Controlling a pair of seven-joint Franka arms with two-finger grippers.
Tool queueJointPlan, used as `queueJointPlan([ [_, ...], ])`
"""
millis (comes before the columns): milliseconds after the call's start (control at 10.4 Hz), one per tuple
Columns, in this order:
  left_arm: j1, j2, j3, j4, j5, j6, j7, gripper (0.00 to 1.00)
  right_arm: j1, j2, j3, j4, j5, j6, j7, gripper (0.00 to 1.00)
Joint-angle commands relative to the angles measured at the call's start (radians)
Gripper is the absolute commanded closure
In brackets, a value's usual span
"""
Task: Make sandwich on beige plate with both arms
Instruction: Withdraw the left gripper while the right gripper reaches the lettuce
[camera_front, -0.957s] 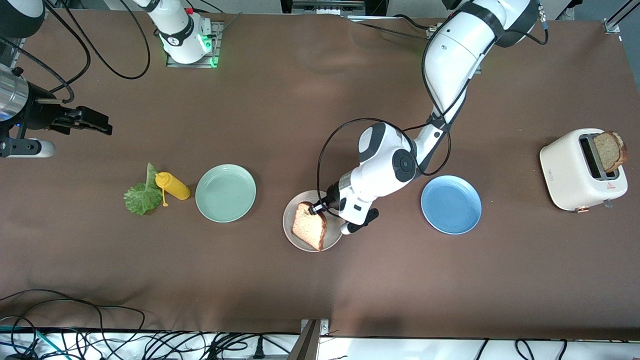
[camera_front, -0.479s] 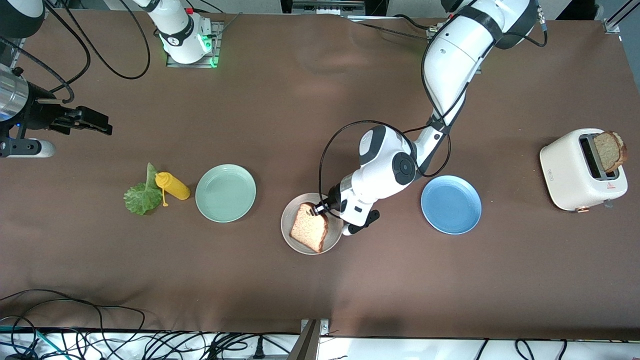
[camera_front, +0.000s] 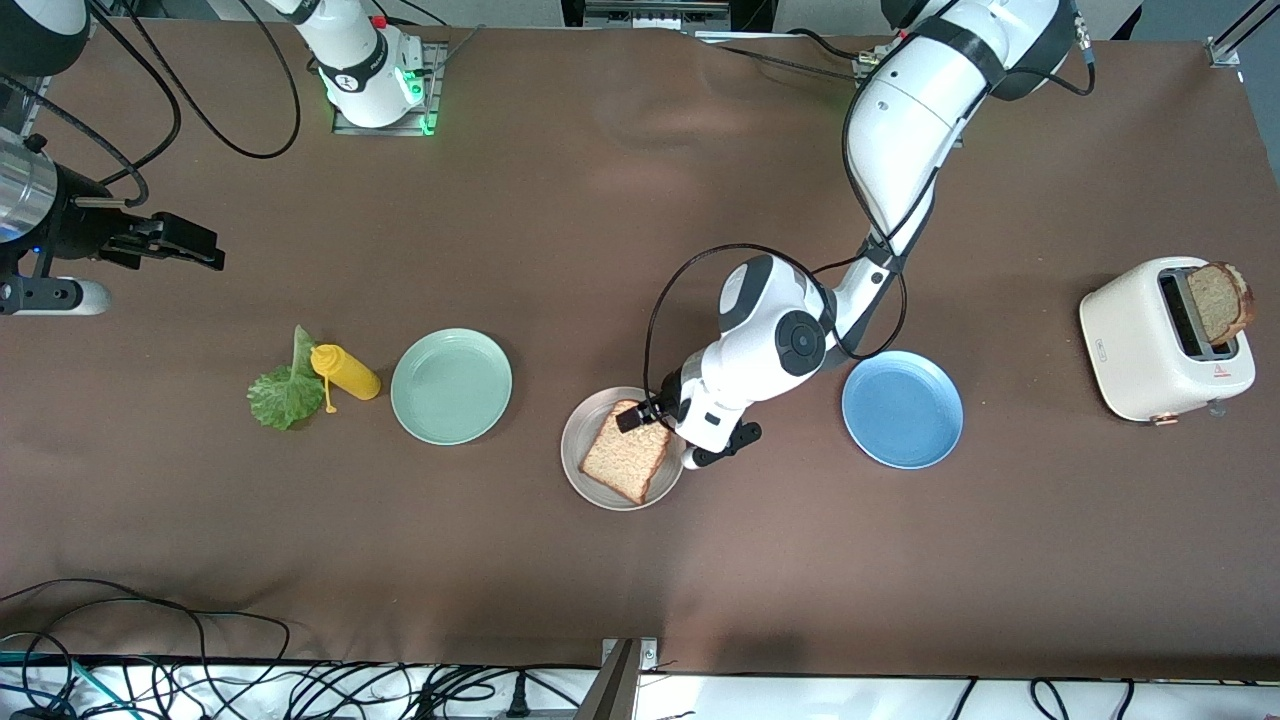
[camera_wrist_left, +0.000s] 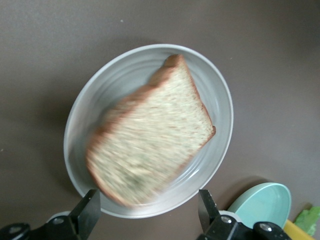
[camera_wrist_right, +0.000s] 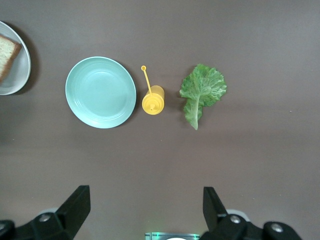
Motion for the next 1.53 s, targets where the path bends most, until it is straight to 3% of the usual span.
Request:
queueJointPlan([
  [0, -0.001, -0.014, 0.008, -0.004, 0.070, -0.061, 0.010, 0.03, -0.003, -0.009, -0.003, -0.007, 0.018, 0.000, -0.012, 0.00],
  [383, 0.048, -0.055, 0.034, 0.001, 0.108, -0.197, 0.010, 0.00, -0.003, -0.011, -0.003, -0.004, 0.024, 0.001, -0.012, 0.00],
  [670, 0.134, -0.130, 0.050, -0.003, 0.194, -0.320, 0.009, 0.00, -0.010, 0.003, -0.003, -0.004, 0.020, 0.011, -0.033, 0.00],
  [862, 0.198, -0.187, 0.048, -0.003, 0.298, -0.400, 0.012, 0.00, -0.062, 0.024, -0.003, -0.003, 0.021, 0.035, -0.160, 0.00],
  [1245, 0.296, -0.273, 0.048, -0.003, 0.467, -0.504, 0.021, 0.00, -0.103, 0.081, -0.010, -0.006, -0.058, 0.090, -0.299, 0.00],
  [1436, 0.352, -0.327, 0.050, -0.003, 0.480, -0.561, 0.126, 0.01, -0.113, 0.135, -0.010, -0.044, -0.072, 0.173, -0.305, 0.00],
])
